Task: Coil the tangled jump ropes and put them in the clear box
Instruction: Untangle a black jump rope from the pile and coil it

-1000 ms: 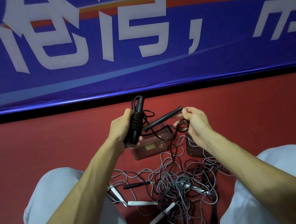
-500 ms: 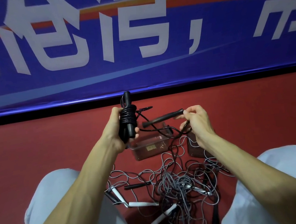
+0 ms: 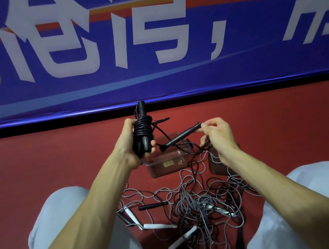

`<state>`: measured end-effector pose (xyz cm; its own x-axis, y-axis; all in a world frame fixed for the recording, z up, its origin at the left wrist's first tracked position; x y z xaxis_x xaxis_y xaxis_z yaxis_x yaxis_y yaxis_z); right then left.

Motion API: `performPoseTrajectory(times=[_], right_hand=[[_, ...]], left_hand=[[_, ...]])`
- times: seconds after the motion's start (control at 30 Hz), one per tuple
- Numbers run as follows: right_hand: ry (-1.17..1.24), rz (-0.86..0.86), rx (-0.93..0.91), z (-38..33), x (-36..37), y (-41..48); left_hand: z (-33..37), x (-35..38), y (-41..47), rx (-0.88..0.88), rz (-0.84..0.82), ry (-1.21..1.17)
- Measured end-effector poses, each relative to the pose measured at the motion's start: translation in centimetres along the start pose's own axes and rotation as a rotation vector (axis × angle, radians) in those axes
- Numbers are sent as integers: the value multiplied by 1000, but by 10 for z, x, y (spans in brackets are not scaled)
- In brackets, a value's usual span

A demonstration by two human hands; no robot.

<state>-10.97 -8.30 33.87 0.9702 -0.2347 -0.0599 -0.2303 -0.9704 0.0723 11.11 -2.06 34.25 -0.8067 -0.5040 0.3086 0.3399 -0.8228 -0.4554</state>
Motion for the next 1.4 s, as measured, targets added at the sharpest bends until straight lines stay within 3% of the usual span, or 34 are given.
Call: performPoseTrajectory(times=[0.13, 0.27, 0.33, 0.43, 0.53, 0.6, 0.7, 0.77, 0.93, 1.13, 1.2, 1.3, 1.4], right_hand=[[-216, -215, -233, -13, 21, -16], [-633, -470, -437, 0, 42, -28], [-733, -553, -423, 10, 47, -31], [-736, -483, -366, 17, 44, -22], [-559, -487, -197, 22, 48, -21], [-313, -615, -50, 20, 59, -36], [71, -874, 30, -3, 73, -66], [205, -937, 84, -15, 74, -75], [62, -864, 31, -9, 75, -69], [-149, -458, -183, -16, 47, -26], [-227, -430, -236, -16, 42, -19], [-297, -485, -150, -5, 39, -15], [-476, -513, -195, -2, 36, -17]], left_hand=[[5, 6, -6, 36, -48, 12], [11, 12, -12, 84, -117, 29], [15, 17, -16, 115, -165, 50], [20, 25, -23, 183, -226, 112], [19, 32, -31, 217, -271, 197], [15, 35, -34, 214, -292, 244], [11, 37, -34, 225, -302, 296], [9, 37, -32, 235, -297, 307], [17, 23, -23, 320, -114, 365], [23, 14, -22, 428, 6, 387], [24, 16, -24, 481, 23, 414], [28, 16, -26, 556, 29, 471], [26, 21, -29, 579, -37, 612]])
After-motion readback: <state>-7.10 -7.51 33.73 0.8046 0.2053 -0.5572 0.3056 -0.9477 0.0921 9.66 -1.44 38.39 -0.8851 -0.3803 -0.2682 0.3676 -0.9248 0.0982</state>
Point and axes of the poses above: each hand's wrist, its own y-axis towards the middle knuckle, its own x-axis out of the palm, z = x × y, the point moved 8 cm from there along y, towards the middle knuckle, and after that the axes turned 13 degrees about z, right-handed, at the moved point
